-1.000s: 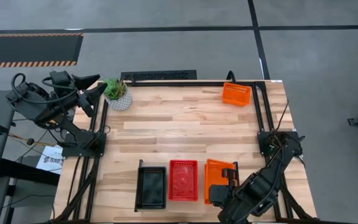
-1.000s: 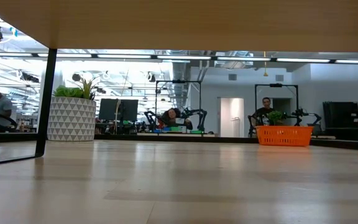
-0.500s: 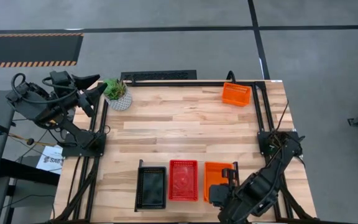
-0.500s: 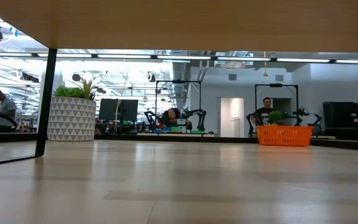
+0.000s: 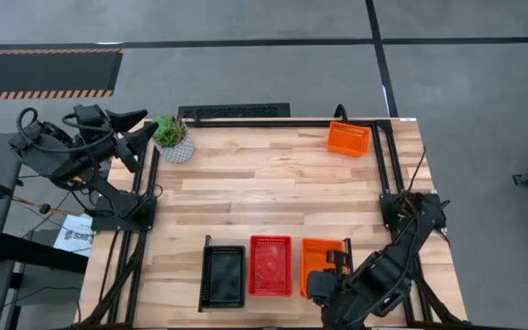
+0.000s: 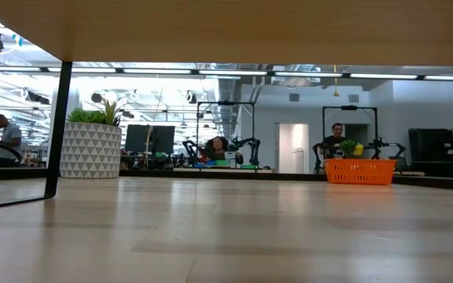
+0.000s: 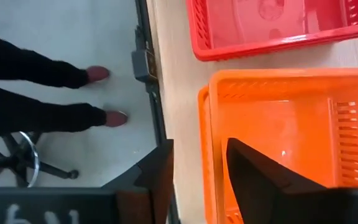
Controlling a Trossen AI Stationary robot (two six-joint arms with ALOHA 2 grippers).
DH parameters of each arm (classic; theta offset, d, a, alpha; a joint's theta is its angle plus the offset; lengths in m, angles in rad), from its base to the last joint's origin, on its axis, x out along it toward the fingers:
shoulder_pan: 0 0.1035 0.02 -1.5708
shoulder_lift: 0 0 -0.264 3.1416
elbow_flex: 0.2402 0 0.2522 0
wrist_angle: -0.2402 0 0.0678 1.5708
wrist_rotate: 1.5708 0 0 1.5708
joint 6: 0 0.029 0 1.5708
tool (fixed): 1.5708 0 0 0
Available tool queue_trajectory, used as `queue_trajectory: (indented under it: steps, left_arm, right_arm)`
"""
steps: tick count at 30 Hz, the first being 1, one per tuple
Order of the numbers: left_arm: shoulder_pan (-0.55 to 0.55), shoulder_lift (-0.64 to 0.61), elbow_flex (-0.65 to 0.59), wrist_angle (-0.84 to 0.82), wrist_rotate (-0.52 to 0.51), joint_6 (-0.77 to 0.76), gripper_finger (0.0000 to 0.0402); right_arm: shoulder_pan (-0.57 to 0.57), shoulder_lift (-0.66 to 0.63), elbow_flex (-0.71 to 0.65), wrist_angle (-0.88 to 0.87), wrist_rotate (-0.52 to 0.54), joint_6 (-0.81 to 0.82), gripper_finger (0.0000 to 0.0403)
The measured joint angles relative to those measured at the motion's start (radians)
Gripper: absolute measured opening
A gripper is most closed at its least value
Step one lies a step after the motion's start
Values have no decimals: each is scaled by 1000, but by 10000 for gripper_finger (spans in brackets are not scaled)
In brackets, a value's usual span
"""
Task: Stack baskets on shelf by color
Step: Stack the bottom orange bin on the top of the orange bin on the shelf, then stack the orange bin on the top of the orange bins on the shelf
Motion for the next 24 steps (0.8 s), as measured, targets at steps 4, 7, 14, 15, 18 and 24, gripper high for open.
queue_trajectory:
  steps: [4, 7, 14, 15, 18, 24]
  left_arm:
    - [0, 0, 0, 0, 0, 0, 242]
    - [0, 0, 0, 0, 0, 0, 242]
    - [0, 0, 0, 0, 1, 0, 242]
    - [0, 0, 0, 0, 1, 0, 242]
    - [0, 0, 0, 0, 3, 0, 242]
    - [0, 0, 0, 0, 10, -16, 242]
  right_arm:
    - [5, -23, -2, 11, -1, 49, 147]
    - [5, -21, 0, -3, -1, 81, 125]
    - [4, -21, 0, -7, 3, 92, 14]
    - [4, -21, 0, -7, 3, 91, 10]
    - [3, -21, 0, -3, 5, 95, 25]
    - [-53, -62, -1, -18, 38, 72, 43]
